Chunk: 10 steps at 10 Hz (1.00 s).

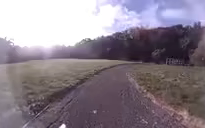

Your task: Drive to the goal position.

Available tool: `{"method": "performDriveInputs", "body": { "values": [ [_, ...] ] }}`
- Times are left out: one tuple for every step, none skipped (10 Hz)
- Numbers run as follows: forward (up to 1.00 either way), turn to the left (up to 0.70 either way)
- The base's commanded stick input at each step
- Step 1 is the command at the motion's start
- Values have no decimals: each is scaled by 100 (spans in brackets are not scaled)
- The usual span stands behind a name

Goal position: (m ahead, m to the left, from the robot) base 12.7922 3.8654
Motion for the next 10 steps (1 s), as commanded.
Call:
{"method": "performDriveInputs", "body": {
  "values": [
    [70, 0],
    [70, 0],
    [70, 0],
    [70, 0],
    [70, 0],
    [70, 0],
    [70, 0],
    [70, 0],
    [70, 0],
    [70, 0]
  ]
}}
